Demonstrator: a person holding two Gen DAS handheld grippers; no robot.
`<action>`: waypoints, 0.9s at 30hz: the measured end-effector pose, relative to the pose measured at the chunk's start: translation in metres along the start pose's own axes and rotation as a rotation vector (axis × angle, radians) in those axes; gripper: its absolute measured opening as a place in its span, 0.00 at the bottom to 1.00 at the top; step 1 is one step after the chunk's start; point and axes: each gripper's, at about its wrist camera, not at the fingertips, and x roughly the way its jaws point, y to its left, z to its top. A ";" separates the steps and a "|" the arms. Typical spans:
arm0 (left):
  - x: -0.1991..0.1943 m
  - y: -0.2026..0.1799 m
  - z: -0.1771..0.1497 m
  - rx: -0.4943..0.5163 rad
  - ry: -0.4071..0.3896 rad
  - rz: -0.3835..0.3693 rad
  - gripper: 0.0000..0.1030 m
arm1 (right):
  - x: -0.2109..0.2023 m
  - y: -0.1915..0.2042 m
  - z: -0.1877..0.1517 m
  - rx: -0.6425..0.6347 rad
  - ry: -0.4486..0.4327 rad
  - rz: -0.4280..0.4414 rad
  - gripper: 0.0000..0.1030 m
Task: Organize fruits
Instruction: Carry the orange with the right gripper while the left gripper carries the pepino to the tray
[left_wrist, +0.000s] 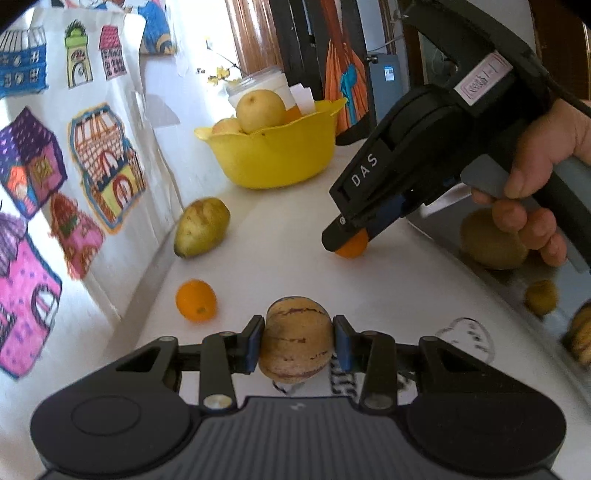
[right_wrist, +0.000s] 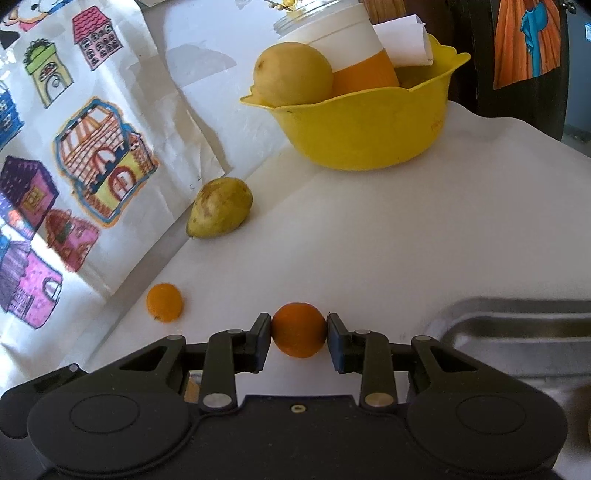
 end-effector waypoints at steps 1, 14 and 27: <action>-0.003 0.000 0.000 -0.011 0.011 -0.009 0.41 | -0.003 0.001 -0.002 0.002 0.001 0.004 0.33; -0.049 0.001 -0.024 -0.191 0.071 -0.124 0.41 | -0.045 0.017 -0.035 -0.023 0.013 0.056 0.33; -0.102 -0.037 -0.019 -0.234 -0.013 -0.177 0.41 | -0.136 -0.005 -0.088 0.027 -0.061 0.137 0.33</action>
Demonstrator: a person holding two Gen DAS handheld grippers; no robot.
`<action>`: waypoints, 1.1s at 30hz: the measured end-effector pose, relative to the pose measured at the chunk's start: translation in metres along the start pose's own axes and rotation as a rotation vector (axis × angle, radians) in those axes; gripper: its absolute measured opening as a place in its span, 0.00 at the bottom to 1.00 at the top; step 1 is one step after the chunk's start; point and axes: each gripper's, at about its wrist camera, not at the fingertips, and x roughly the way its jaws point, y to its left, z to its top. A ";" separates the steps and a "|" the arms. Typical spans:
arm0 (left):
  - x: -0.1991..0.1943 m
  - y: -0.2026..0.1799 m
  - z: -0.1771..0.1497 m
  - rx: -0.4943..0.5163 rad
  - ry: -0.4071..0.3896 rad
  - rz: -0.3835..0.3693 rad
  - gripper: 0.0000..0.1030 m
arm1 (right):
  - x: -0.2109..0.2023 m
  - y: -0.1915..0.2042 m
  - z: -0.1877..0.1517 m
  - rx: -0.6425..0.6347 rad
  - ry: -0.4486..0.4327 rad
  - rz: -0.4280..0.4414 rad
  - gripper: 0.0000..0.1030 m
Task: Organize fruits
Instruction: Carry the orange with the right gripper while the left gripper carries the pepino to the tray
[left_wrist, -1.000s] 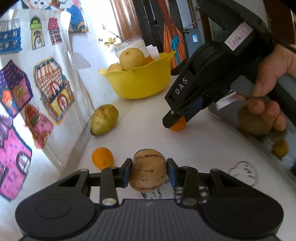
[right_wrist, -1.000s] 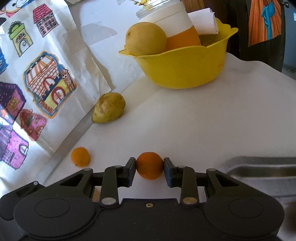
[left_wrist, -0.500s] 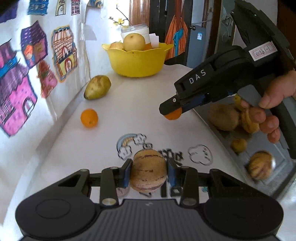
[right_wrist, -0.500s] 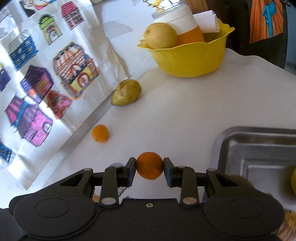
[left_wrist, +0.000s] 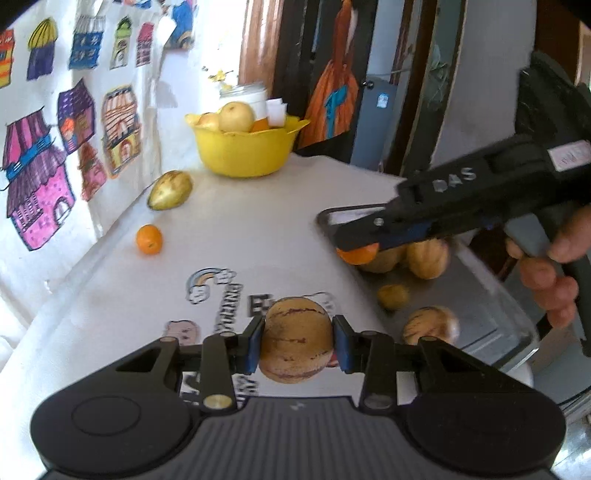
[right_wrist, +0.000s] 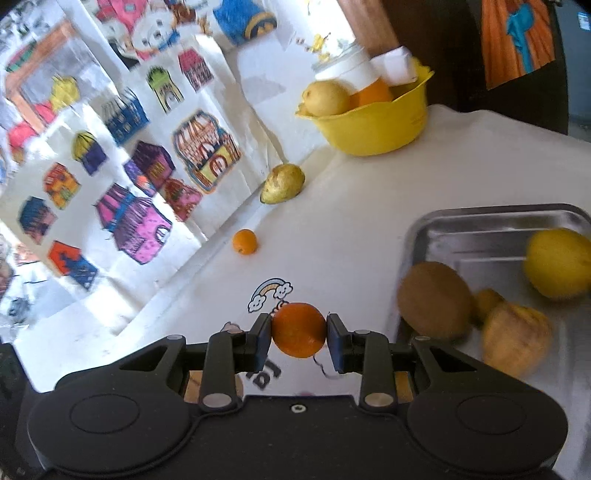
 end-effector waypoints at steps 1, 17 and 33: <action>-0.002 -0.005 -0.001 0.003 -0.007 -0.005 0.41 | -0.008 -0.002 -0.003 0.002 -0.009 -0.001 0.33; 0.001 -0.096 -0.030 -0.052 -0.069 -0.163 0.41 | -0.089 -0.089 -0.068 0.055 -0.128 -0.137 0.33; 0.036 -0.138 -0.049 -0.006 -0.080 -0.136 0.41 | -0.074 -0.113 -0.086 -0.057 -0.203 -0.229 0.33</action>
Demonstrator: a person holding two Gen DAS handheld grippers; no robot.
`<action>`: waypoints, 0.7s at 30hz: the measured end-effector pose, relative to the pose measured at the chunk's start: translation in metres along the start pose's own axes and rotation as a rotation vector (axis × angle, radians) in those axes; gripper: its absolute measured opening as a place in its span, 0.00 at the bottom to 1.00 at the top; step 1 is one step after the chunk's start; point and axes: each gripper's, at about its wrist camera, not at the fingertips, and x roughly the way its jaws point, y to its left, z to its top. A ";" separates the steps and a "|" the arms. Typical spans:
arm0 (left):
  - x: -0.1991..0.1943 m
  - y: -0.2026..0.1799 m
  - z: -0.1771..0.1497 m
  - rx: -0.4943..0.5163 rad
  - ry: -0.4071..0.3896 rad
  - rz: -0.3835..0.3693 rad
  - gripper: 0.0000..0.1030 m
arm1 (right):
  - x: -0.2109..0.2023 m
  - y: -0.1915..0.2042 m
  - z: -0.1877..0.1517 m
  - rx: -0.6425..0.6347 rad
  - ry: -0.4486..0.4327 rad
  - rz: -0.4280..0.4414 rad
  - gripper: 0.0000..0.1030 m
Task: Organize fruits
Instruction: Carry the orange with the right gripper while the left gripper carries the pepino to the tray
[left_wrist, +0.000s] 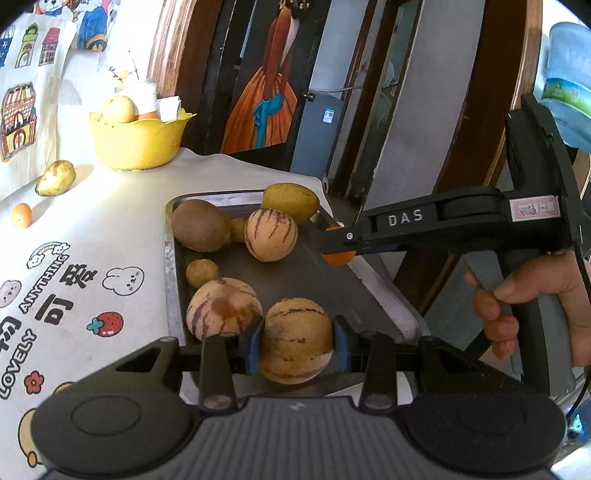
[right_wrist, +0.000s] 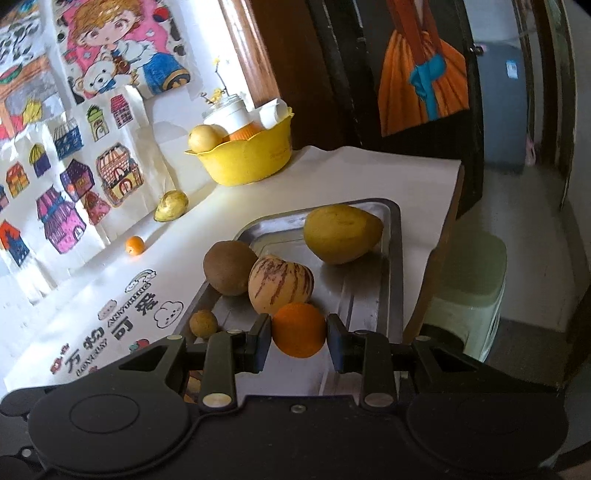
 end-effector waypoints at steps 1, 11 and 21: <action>0.001 -0.001 -0.001 0.012 0.003 0.000 0.41 | 0.001 0.001 -0.001 -0.013 -0.001 -0.002 0.33; 0.007 0.003 -0.003 0.029 0.020 0.009 0.41 | 0.010 0.009 -0.010 -0.080 -0.007 -0.033 0.33; 0.006 0.002 -0.006 0.033 0.014 0.008 0.41 | 0.015 0.007 -0.014 -0.091 0.009 -0.041 0.33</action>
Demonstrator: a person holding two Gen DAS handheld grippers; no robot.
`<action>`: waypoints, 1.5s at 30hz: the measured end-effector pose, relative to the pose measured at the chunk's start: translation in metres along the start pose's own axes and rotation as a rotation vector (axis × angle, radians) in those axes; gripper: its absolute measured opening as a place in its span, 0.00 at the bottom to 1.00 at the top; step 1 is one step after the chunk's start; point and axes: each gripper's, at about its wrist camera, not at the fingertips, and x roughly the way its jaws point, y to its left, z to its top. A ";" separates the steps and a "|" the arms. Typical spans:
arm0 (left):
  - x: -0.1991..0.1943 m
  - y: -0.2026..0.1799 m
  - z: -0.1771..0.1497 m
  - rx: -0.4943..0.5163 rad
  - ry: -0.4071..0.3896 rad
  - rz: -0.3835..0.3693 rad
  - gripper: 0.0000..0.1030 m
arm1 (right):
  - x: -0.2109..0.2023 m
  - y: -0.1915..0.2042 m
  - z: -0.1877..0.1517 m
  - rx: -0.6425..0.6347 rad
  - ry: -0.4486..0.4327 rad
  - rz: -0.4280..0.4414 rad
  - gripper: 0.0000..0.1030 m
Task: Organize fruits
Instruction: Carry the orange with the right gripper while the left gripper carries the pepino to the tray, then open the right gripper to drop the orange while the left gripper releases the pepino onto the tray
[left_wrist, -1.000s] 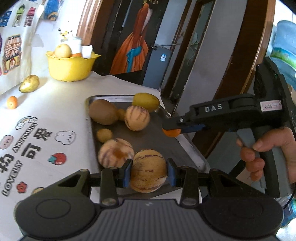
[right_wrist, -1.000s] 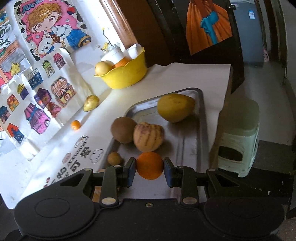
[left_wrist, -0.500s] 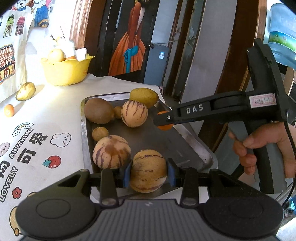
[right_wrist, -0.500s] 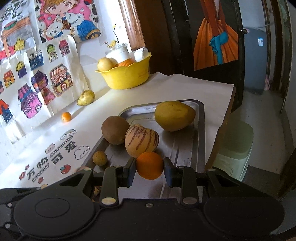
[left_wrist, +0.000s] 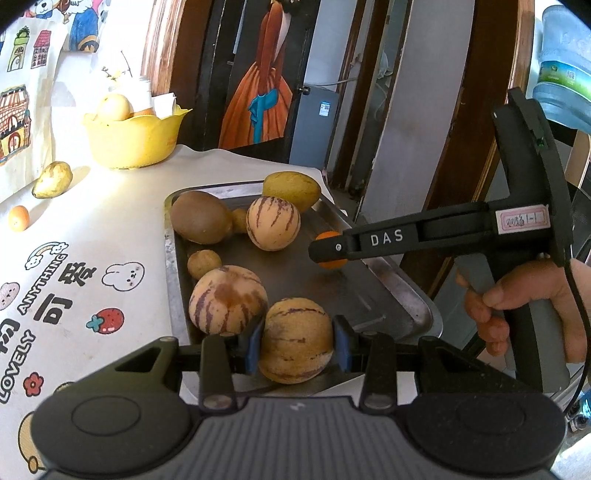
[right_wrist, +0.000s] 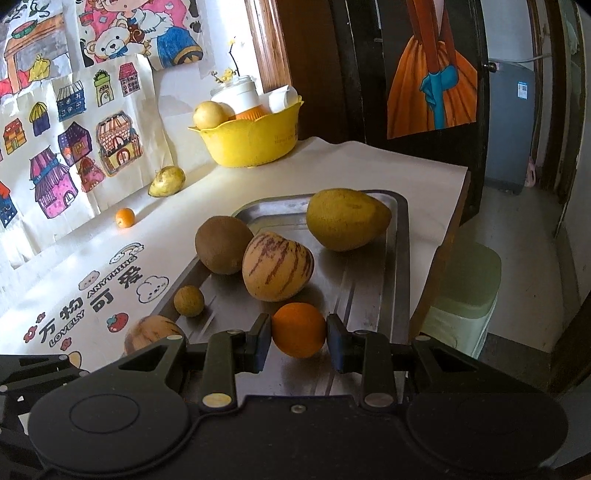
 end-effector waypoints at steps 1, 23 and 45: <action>0.000 0.000 0.000 0.000 0.000 0.001 0.42 | 0.001 0.000 -0.001 0.002 0.003 0.000 0.33; 0.000 -0.001 -0.002 -0.015 0.002 0.007 0.43 | 0.000 -0.003 -0.006 0.017 0.012 0.013 0.34; -0.007 -0.004 -0.002 -0.034 -0.008 0.013 0.55 | -0.020 -0.007 -0.009 0.023 0.010 0.013 0.38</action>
